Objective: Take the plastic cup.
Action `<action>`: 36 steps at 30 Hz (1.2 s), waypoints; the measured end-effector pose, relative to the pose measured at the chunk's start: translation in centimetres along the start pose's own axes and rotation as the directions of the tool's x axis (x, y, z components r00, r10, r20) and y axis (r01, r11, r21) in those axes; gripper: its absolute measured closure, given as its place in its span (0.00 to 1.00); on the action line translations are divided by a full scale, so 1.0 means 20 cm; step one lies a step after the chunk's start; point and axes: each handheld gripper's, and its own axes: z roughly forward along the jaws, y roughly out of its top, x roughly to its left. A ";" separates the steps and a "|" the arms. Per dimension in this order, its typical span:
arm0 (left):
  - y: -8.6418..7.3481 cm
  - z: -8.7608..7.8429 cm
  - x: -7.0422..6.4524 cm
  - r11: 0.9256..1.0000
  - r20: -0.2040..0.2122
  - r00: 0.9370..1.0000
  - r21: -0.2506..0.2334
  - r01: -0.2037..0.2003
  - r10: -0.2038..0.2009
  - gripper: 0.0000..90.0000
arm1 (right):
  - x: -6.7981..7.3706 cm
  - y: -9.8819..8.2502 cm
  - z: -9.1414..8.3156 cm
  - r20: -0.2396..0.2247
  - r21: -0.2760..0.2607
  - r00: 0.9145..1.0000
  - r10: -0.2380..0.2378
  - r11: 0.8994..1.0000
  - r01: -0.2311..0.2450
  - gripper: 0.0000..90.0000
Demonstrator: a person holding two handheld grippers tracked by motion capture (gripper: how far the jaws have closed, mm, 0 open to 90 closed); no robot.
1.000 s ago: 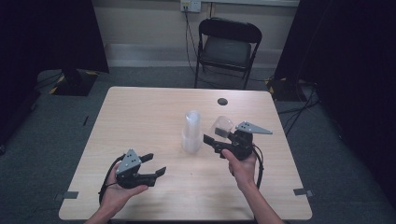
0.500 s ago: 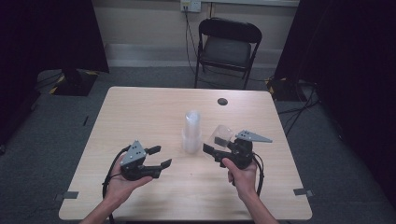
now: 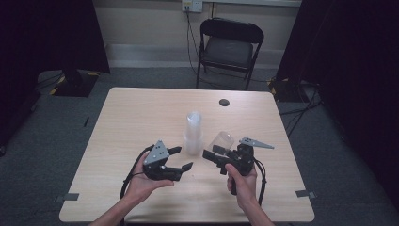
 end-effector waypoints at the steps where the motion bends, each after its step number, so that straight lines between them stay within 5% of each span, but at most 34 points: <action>1: 0.00 0.00 0.00 1.000 0.000 1.000 0.000 0.000 0.000 0.33 | 0.00 0.00 0.00 -0.009 -0.002 1.000 0.019 1.000 -0.019 0.37; 3: 0.00 0.02 -0.03 0.999 -0.016 1.000 -0.045 0.002 -0.003 0.49 | -0.01 -0.01 0.00 -0.007 -0.012 0.998 0.057 0.998 -0.057 0.37; 5: -0.01 0.04 -0.04 0.999 -0.003 1.000 -0.047 -0.008 0.007 0.48 | -0.01 -0.01 -0.01 -0.025 -0.017 0.995 0.100 0.995 -0.100 0.37; 19: -0.05 0.05 -0.09 0.989 -0.020 0.998 -0.137 -0.059 0.057 0.74 | 0.05 -0.06 0.07 -0.083 0.041 0.986 0.146 0.989 -0.143 0.38; 26: -0.06 0.07 -0.11 0.985 -0.017 0.997 -0.152 -0.082 0.081 0.77 | 0.06 -0.09 0.11 -0.119 0.083 0.970 0.213 0.976 -0.204 0.38; 33: -0.06 0.06 -0.12 0.977 -0.061 0.993 -0.184 -0.109 0.099 0.78 | 0.08 -0.10 0.13 -0.150 0.092 0.958 0.245 0.968 -0.233 0.39; 36: -0.07 0.06 -0.14 0.972 -0.077 0.988 -0.187 -0.145 0.133 0.76 | 0.09 -0.10 0.14 -0.149 0.103 0.960 0.238 0.969 -0.225 0.39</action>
